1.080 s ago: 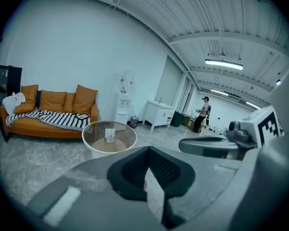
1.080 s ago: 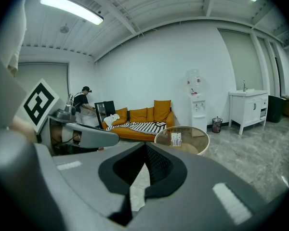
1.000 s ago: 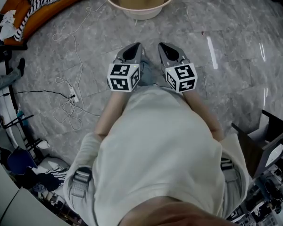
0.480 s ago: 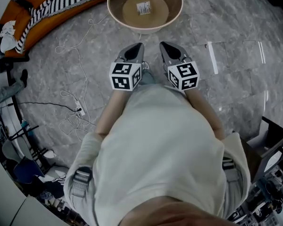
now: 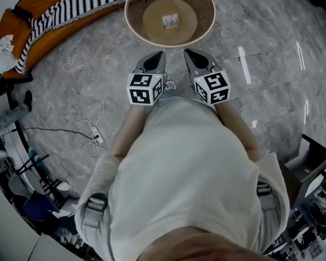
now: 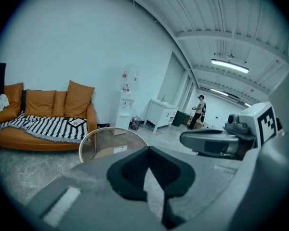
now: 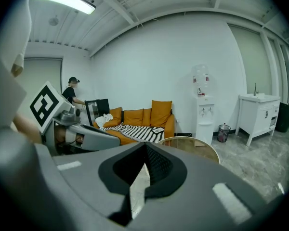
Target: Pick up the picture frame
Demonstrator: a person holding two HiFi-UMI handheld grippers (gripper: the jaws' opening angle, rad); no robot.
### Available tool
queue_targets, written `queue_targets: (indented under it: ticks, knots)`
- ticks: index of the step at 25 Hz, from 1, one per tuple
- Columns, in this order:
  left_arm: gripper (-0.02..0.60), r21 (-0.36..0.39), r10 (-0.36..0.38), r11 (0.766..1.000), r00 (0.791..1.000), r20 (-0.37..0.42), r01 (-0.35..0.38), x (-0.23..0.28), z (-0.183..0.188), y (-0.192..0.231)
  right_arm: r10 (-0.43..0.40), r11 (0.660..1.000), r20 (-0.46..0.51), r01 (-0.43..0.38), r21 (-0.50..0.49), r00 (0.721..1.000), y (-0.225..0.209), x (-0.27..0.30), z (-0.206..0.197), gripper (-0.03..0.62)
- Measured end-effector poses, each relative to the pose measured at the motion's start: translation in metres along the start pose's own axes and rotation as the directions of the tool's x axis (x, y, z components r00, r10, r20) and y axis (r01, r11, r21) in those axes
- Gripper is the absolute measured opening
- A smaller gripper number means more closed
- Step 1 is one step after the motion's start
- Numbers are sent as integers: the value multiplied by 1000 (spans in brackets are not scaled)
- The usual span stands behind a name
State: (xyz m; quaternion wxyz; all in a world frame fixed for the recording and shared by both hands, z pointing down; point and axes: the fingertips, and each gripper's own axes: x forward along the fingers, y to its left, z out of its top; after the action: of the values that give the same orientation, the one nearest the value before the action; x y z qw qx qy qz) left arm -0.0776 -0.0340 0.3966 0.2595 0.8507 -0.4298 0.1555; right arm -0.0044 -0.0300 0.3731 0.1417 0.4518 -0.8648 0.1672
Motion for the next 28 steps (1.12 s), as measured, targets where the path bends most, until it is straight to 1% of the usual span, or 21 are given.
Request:
queue_targets:
  ticks: [5, 8, 11, 14, 17, 23, 28]
  knots:
    - [0, -4, -20, 1000, 1000, -24, 20, 23, 1, 20, -31, 999, -31, 31, -16, 999, -16, 24, -2, 2]
    - [0, -16, -17, 1000, 999, -45, 16, 36, -5, 30, -51, 999, -51, 51, -9, 997, -28, 35, -9, 0]
    - [0, -36, -3, 999, 998, -68, 1, 54, -14, 43, -54, 998, -83, 55, 12, 995, -42, 48, -21, 1]
    - [0, -54, 10, 998, 996, -93, -15, 74, -24, 53, -45, 999, -120, 48, 20, 992, -59, 64, -34, 0]
    - [0, -64, 14, 998, 993, -119, -22, 97, -33, 65, -43, 999, -146, 45, 7, 988, -78, 86, -45, 2]
    - [0, -95, 48, 993, 986, -159, -63, 147, -47, 91, -25, 1000, -207, 25, -5, 978, -119, 129, -70, 2]
    - [1, -94, 86, 990, 974, -212, -108, 191, -68, 118, 20, 1000, -257, -25, -17, 966, -143, 170, -94, 2]
